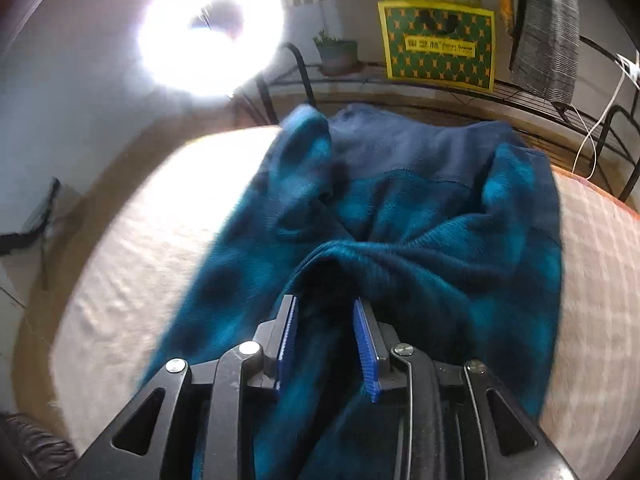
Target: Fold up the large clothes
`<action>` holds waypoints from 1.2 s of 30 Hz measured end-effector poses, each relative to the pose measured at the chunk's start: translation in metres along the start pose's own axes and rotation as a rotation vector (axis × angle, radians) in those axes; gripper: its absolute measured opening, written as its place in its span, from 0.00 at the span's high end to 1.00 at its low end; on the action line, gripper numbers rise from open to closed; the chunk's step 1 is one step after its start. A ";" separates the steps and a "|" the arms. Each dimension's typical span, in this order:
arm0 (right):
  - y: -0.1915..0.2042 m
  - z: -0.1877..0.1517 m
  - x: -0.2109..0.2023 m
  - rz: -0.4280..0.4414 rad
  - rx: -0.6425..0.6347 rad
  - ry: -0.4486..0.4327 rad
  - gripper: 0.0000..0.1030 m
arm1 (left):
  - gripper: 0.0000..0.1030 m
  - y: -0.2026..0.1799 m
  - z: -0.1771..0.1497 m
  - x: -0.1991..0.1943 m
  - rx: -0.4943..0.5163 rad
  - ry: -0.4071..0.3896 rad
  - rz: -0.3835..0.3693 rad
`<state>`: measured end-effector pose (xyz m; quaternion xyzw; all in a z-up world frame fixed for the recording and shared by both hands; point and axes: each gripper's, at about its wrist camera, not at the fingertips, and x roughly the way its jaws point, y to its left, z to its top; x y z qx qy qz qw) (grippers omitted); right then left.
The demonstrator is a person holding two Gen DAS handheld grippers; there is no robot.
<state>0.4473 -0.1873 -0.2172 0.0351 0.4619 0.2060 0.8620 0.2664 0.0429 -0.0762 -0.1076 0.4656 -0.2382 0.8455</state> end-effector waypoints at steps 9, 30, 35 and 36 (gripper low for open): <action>-0.012 -0.078 -0.158 0.066 0.084 -0.129 0.59 | 0.85 0.024 -0.034 -0.010 -0.030 0.024 0.035; 0.059 -0.310 -0.176 0.016 -0.070 0.205 0.60 | 0.85 0.004 -0.116 0.047 0.137 0.302 0.023; 0.037 -0.301 -0.219 0.087 0.026 0.088 0.62 | 0.85 -0.003 -0.111 0.026 0.135 0.237 0.017; 0.029 -0.299 -0.225 0.072 0.052 0.065 0.58 | 0.85 -0.008 -0.109 0.022 0.127 0.227 -0.010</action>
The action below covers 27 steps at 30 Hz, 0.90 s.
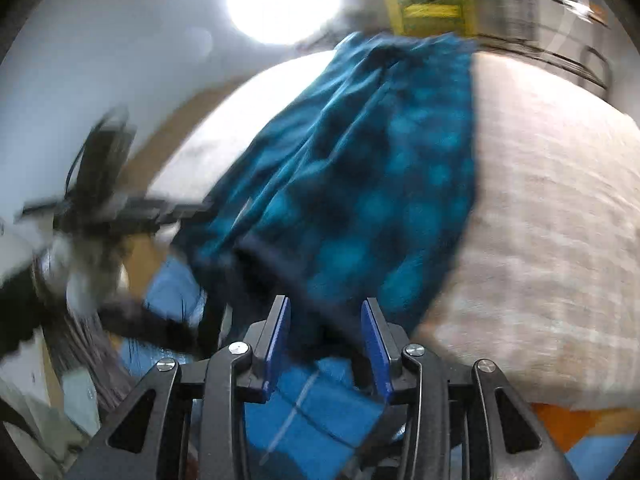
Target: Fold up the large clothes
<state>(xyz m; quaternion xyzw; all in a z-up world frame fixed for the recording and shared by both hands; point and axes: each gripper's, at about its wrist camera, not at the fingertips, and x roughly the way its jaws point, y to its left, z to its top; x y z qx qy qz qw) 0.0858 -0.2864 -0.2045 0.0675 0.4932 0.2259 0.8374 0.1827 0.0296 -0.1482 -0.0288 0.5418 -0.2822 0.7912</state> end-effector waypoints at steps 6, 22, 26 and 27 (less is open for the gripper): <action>-0.060 0.010 0.002 -0.072 0.253 -0.017 0.44 | 0.53 -0.038 0.010 -0.003 -0.021 -0.008 -0.185; -0.117 0.036 0.044 0.115 0.551 -0.026 0.47 | 0.96 -0.053 0.004 0.044 -0.028 0.106 -0.145; -0.114 0.051 0.063 0.106 0.516 -0.012 0.78 | 0.97 -0.055 0.002 0.044 -0.028 0.097 -0.147; -0.109 0.056 0.067 0.134 0.494 0.010 0.93 | 0.97 -0.057 0.002 0.042 -0.027 0.092 -0.153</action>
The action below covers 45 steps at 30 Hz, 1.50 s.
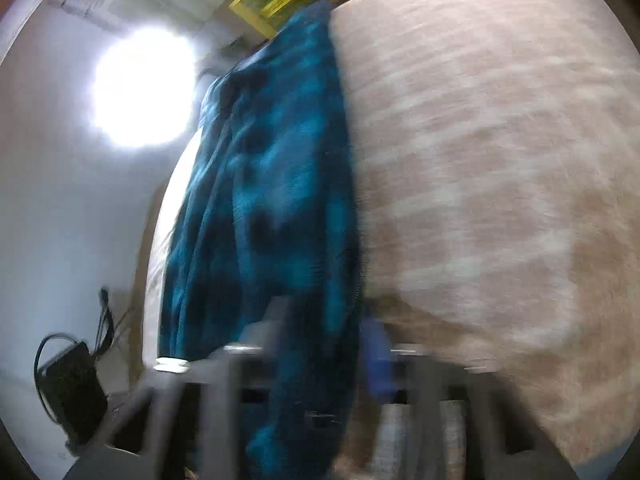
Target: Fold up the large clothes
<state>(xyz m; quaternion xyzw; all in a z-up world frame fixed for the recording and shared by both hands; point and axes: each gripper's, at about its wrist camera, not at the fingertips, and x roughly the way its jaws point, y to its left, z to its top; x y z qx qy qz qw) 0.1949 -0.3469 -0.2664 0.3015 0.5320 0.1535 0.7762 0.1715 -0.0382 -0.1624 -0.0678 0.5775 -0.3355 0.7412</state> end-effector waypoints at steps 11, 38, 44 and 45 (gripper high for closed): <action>0.029 -0.013 -0.001 -0.311 -0.224 -0.002 0.96 | 0.97 0.001 -0.009 0.012 0.022 0.011 0.002; 0.164 -0.024 -0.049 -0.097 -0.540 -0.222 0.48 | 0.85 0.116 0.106 -0.106 -0.065 -0.254 0.164; 0.117 -0.026 -0.038 -0.228 -0.500 -0.169 0.27 | 0.49 0.151 0.069 -0.078 -0.199 -0.115 0.070; 0.106 -0.023 -0.037 -0.241 -0.479 -0.156 0.26 | 0.49 0.153 0.061 -0.075 -0.228 -0.094 0.045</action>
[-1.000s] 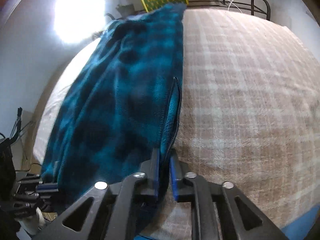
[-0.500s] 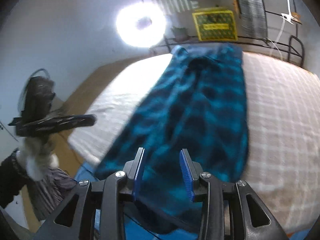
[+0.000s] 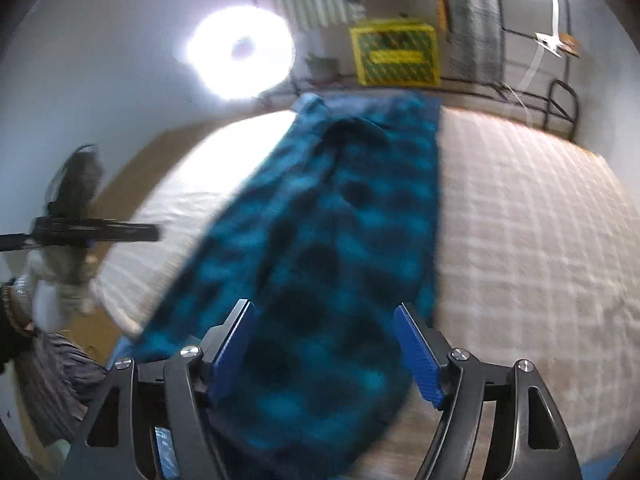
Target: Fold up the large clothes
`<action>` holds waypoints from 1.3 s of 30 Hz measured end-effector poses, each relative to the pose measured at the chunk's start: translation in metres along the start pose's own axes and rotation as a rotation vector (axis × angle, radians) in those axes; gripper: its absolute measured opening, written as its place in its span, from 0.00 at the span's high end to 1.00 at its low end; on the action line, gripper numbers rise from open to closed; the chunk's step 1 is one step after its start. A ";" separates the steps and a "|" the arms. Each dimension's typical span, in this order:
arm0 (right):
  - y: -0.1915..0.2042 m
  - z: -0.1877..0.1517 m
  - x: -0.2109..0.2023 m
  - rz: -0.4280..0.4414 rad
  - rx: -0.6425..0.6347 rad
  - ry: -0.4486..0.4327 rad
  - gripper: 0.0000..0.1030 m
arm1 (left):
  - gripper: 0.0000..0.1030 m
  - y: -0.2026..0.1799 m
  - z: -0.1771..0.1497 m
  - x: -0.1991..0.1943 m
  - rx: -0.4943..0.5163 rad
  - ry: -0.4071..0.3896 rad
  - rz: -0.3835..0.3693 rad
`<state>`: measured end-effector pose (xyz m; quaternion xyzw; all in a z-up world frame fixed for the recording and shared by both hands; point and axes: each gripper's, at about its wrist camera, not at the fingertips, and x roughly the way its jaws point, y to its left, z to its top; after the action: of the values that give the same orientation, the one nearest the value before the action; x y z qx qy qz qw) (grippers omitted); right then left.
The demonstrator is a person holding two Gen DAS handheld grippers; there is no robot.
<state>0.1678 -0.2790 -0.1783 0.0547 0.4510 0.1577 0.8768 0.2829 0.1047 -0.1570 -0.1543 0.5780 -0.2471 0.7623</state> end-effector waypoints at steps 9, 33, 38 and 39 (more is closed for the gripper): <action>-0.073 -0.056 0.024 0.240 0.319 0.192 0.24 | 0.49 0.002 -0.073 0.020 -0.128 0.120 -0.134; -0.051 -0.080 0.049 0.528 0.400 0.202 0.79 | 0.85 -0.017 -0.113 0.026 -0.176 0.080 -0.204; -0.057 -0.068 0.028 0.599 0.446 0.098 0.84 | 0.87 -0.035 -0.103 0.008 -0.144 0.036 -0.272; -0.060 -0.065 0.024 0.614 0.461 0.078 0.84 | 0.87 -0.040 -0.099 0.005 -0.142 0.023 -0.290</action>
<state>0.1417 -0.3307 -0.2493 0.3767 0.4705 0.3094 0.7355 0.1814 0.0739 -0.1679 -0.2868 0.5745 -0.3148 0.6990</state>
